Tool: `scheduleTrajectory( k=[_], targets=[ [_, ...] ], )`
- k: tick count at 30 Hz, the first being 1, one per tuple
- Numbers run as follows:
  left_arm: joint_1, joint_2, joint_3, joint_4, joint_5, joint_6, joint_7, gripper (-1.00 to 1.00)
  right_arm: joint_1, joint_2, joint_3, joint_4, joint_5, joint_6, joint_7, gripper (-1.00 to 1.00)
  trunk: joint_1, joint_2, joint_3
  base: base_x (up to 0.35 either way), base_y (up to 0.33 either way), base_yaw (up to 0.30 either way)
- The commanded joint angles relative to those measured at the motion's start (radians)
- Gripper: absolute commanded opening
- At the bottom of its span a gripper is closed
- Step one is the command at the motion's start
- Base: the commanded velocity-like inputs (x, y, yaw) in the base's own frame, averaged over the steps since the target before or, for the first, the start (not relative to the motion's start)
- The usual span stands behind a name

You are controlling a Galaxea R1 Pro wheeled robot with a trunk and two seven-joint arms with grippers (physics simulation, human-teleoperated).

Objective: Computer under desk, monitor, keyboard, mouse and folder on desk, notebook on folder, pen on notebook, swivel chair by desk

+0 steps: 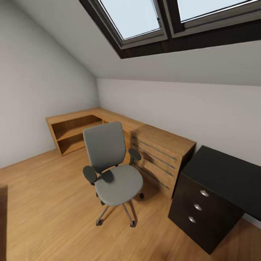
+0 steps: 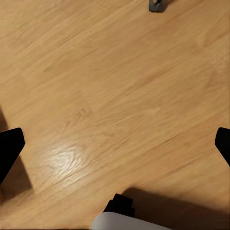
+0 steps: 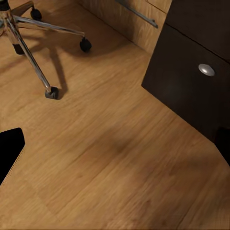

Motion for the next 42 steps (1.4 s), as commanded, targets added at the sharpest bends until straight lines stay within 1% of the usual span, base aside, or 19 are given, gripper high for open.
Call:
scheduleTrajectory(
  k=[1, 18, 22, 26, 29, 36, 42],
  targets=[
    [-0.001, 0.000, -0.009, 0.000, 0.009, -0.005, 0.004, 1.00, -0.001, 0.000, 0.006, 0.000, 0.001, 0.000, -0.010, 1.00, 0.000, -0.001, -0.001, 0.000, 0.000, 0.287],
    [-0.001, 0.000, -0.009, -0.001, 0.008, -0.009, 0.005, 1.00, 0.000, -0.001, 0.007, -0.007, 0.000, -0.004, -0.006, 1.00, 0.000, -0.001, -0.001, 0.000, 0.000, 0.285],
    [-0.001, 0.001, -0.007, -0.002, 0.007, -0.017, 0.006, 1.00, 0.000, 0.000, 0.007, -0.007, 0.000, -0.009, -0.001, 1.00, 0.000, -0.001, -0.001, 0.000, 0.000, 0.058],
    [-0.001, 0.002, -0.006, -0.002, 0.008, -0.069, 0.008, 1.00, 0.000, 0.001, 0.008, -0.007, 0.000, -0.010, 0.001, 1.00, 0.000, -0.001, -0.001, 0.000, 0.000, 0.017],
    [-0.001, 0.002, -0.006, -0.002, 0.008, -0.093, 0.008, 1.00, 0.000, 0.001, 0.008, -0.007, 0.000, -0.010, 0.001, 1.00, 0.000, -0.001, -0.001, 0.000, 0.000, 0.023],
    [-0.001, 0.002, -0.006, -0.002, 0.010, -0.107, 0.008, 1.00, 0.000, 0.002, 0.008, -0.006, 0.000, -0.011, 0.001, 1.00, 0.000, -0.001, 0.001, 0.024, 0.003, 0.155],
    [-0.001, 0.001, -0.006, -0.002, 0.009, -0.109, 0.007, 1.00, 0.000, 0.006, 0.008, -0.006, 0.001, -0.010, 0.001, 1.00, 0.000, -0.001, 0.003, 0.223, 0.062, 0.221]
  ],
)
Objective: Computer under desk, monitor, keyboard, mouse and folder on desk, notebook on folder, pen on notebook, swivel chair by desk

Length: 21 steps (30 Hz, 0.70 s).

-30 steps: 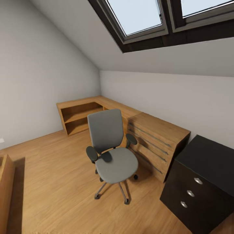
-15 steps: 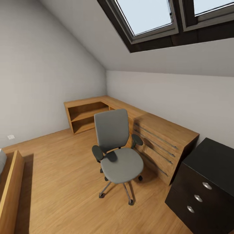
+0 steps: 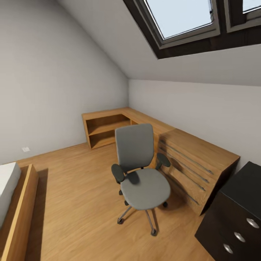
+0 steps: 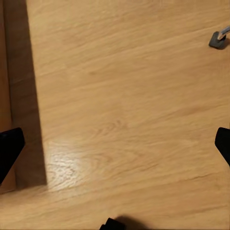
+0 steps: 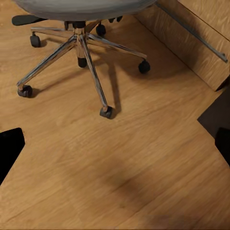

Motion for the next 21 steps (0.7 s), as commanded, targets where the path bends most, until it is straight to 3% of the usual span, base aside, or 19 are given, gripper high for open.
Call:
scheduleTrajectory(
  k=[1, 16, 21],
  targets=[
    [-0.001, 0.000, -0.008, 0.000, 0.008, -0.004, 0.005, 1.00, -0.001, 0.000, 0.007, 0.000, 0.002, -0.001, -0.010, 1.00, 0.001, -0.001, -0.001, 0.286, 0.085, 0.239],
    [-0.001, -0.001, -0.011, 0.000, 0.007, -0.003, 0.004, 1.00, -0.001, 0.003, 0.009, 0.004, 0.008, -0.001, -0.008, 1.00, 0.001, -0.001, 0.007, 0.305, 0.096, 0.256],
    [-0.001, -0.002, -0.011, 0.000, 0.007, -0.003, 0.003, 1.00, -0.001, 0.002, 0.011, 0.004, 0.011, -0.002, -0.008, 1.00, 0.001, -0.001, 0.012, 0.075, 0.013, 0.180]
  ],
)
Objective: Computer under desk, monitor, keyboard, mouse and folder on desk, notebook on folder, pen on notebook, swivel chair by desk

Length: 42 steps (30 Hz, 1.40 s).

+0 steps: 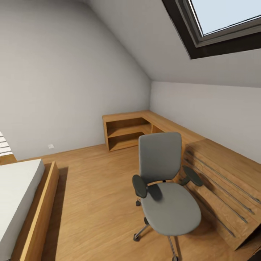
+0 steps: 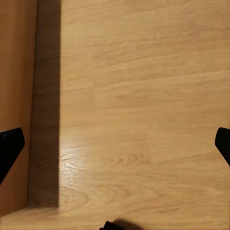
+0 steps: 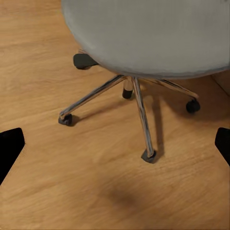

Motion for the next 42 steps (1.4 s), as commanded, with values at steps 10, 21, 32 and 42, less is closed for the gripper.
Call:
scheduleTrajectory(
  k=[10, 21, 32, 42],
  targets=[
    [-0.001, 0.001, -0.008, 0.001, 0.009, -0.004, 0.006, 1.00, 0.000, 0.000, 0.008, 0.002, 0.003, -0.001, -0.009, 1.00, 0.000, -0.001, 0.013, 0.009, 0.002, 0.114],
    [-0.001, 0.000, -0.008, 0.001, 0.009, -0.004, 0.006, 1.00, -0.001, 0.000, 0.008, 0.003, 0.006, 0.000, -0.008, 1.00, 0.000, -0.001, 0.030, 0.000, 0.000, 0.102],
    [-0.001, 0.000, -0.008, 0.001, 0.009, -0.004, 0.006, 1.00, -0.001, 0.000, 0.008, 0.003, 0.009, 0.000, -0.008, 1.00, 0.000, -0.001, 0.038, 0.000, 0.000, 0.223],
    [-0.001, 0.000, -0.008, 0.001, 0.009, -0.003, 0.005, 1.00, -0.001, 0.000, 0.008, 0.003, 0.009, 0.001, -0.008, 1.00, 0.000, -0.001, 0.039, 0.000, 0.000, 0.281]
  ],
)
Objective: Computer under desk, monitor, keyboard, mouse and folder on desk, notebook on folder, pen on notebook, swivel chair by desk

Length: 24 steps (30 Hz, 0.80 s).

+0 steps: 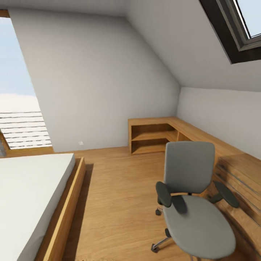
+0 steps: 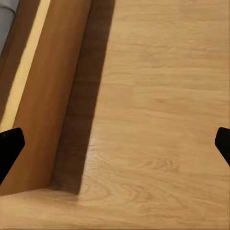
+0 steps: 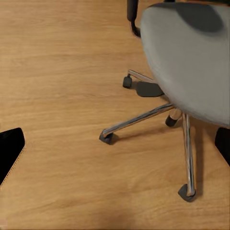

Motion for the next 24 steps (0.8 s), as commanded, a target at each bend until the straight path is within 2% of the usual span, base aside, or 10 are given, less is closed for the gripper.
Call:
scheduleTrajectory(
  k=[1, 19, 24],
  targets=[
    [-0.001, 0.000, -0.008, 0.000, 0.008, -0.004, 0.005, 1.00, -0.001, 0.000, 0.006, 0.000, 0.003, 0.000, -0.010, 1.00, 0.000, -0.001, -0.001, 0.000, 0.000, 0.284],
    [-0.001, 0.000, -0.008, 0.000, 0.008, -0.002, 0.004, 1.00, -0.001, -0.001, 0.007, 0.000, 0.003, 0.005, -0.009, 1.00, 0.000, -0.001, -0.005, 0.000, 0.000, 0.282],
    [-0.001, 0.000, -0.008, 0.000, 0.008, -0.003, 0.004, 1.00, 0.000, -0.002, 0.006, 0.000, 0.003, 0.002, -0.009, 1.00, 0.000, -0.001, -0.006, 0.148, 0.000, 0.055]
  ],
)
